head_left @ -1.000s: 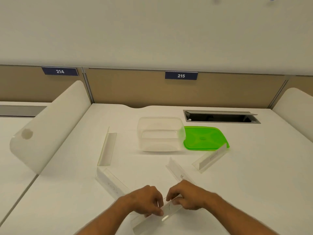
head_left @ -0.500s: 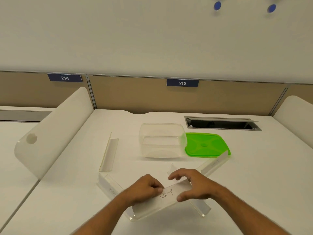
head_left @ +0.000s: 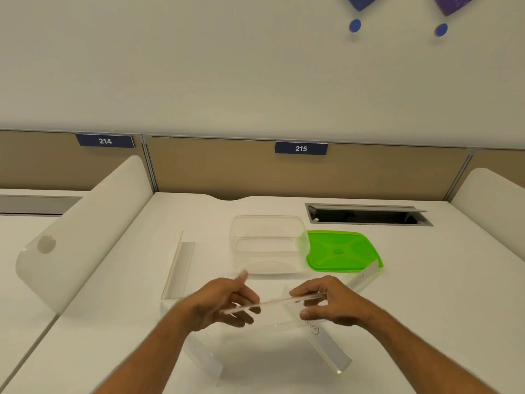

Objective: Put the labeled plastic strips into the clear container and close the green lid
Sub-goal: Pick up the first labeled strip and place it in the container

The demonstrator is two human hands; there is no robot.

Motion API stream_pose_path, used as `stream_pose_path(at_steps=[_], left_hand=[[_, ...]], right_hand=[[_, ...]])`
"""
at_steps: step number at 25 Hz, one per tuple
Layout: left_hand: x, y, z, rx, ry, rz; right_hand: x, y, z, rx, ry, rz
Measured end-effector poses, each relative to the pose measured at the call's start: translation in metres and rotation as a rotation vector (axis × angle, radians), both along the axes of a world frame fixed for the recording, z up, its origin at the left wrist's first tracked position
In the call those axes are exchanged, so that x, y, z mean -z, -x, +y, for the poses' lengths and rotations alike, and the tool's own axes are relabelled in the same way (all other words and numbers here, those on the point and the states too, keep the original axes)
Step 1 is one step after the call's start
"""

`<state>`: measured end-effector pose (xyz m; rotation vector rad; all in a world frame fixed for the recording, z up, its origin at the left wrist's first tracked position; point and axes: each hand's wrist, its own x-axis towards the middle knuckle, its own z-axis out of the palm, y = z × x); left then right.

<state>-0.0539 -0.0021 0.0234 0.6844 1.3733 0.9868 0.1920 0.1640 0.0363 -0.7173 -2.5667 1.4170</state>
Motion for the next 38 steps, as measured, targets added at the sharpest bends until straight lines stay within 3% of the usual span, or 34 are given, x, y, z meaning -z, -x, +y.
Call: stream_pose_path(at_steps=[3, 5, 7, 12, 17, 21, 24, 28, 31, 33, 36, 38], left_hand=[[0.007, 0.003, -0.001, -0.362, -0.054, -0.188], [0.014, -0.011, 0.005, -0.624, -0.084, -0.220], [0.019, -0.033, 0.013, -0.693, -0.102, -0.214], [0.011, -0.084, 0.031, -0.556, -0.200, -0.294], [0.002, -0.092, 0.041, -0.574, -0.269, -0.318], [0.000, -0.074, 0.043, -0.613, -0.192, -0.307], [-0.007, -0.052, 0.041, -0.588, -0.103, -0.267], [-0.018, -0.022, 0.039, -0.423, -0.032, -0.236], [-0.023, -0.006, 0.040, -0.305, 0.028, -0.213], [-0.025, 0.002, 0.042, -0.241, 0.057, -0.199], [-0.030, 0.009, 0.046, -0.142, 0.069, -0.108], [-0.037, 0.014, 0.051, -0.063, 0.023, 0.106]], right_hand=[[0.001, 0.000, 0.008, 0.127, 0.039, 0.084], [0.001, 0.006, 0.004, 0.252, 0.056, 0.117], [0.001, 0.017, -0.007, 0.361, 0.074, 0.152], [0.008, 0.045, -0.034, 0.412, 0.060, 0.164], [0.010, 0.055, -0.044, 0.416, 0.081, 0.113], [0.001, 0.051, -0.032, 0.433, 0.113, 0.200], [-0.010, 0.038, -0.007, 0.395, -0.070, 0.321], [-0.022, 0.022, 0.036, 0.197, -0.428, 0.233], [-0.030, 0.020, 0.053, 0.053, -0.507, 0.187], [-0.032, 0.021, 0.058, -0.012, -0.445, 0.147], [-0.032, 0.023, 0.061, -0.023, -0.387, 0.070], [-0.033, 0.025, 0.065, -0.019, -0.417, 0.056]])
